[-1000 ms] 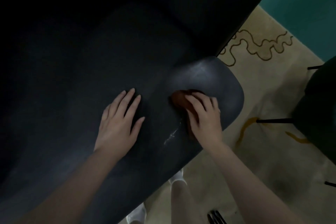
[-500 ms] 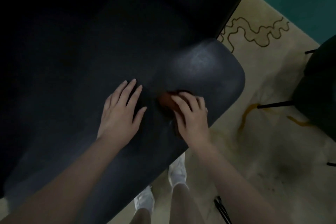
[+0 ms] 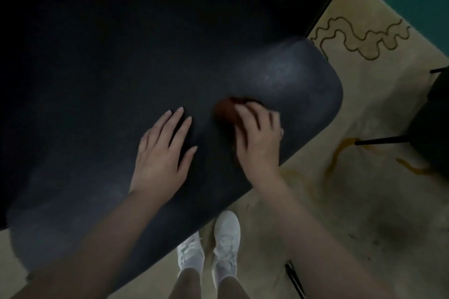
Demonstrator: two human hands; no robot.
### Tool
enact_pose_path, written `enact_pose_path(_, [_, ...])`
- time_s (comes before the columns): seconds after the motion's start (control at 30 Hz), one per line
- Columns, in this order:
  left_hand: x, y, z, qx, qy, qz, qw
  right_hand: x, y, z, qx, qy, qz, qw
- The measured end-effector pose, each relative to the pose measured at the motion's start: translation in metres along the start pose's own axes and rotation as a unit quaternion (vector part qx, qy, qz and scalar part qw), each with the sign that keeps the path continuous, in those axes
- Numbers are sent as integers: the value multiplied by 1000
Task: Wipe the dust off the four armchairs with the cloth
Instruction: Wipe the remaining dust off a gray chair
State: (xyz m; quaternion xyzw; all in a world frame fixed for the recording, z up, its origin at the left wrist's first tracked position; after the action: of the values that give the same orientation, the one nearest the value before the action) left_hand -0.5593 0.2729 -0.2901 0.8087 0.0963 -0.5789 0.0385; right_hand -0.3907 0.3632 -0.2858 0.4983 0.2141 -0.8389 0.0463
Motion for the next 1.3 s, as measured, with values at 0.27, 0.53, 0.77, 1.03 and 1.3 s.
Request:
enact_pose_path(0.27, [-5,31,-4,-13,-21,5,1000,-22,26,-52,40,-20,-25,999])
enact_pose_path(0.53, [-18,63,6,-56,-35,7,998,-8,7,-3,114,1,-6,993])
enact_pose_path(0.77, [-5,71,13,-48,-26,18,998,2,80,37,-57,-8,29,998])
enact_pose_path(1.03, [-8,74,22,-9,7,5,1000,-13,47,-13,192,-1,-99,976])
enact_pose_path(1.3, [-18,103,43,-6,1,20,1000,18,104,89,-20,13,-3,1000])
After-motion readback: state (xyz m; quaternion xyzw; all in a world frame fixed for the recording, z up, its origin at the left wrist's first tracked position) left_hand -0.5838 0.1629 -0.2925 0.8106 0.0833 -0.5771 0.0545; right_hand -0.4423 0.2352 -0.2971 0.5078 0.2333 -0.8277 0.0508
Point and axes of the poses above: each hand's wrist, its own y-axis away from the middle knuckle, its own x-axis out of the palm, z = x × y, the point moved 6 cm from there along -y, towards the middle knuckle, and after that the axes turned 7 degrees about -z, right-handed, at the moved point
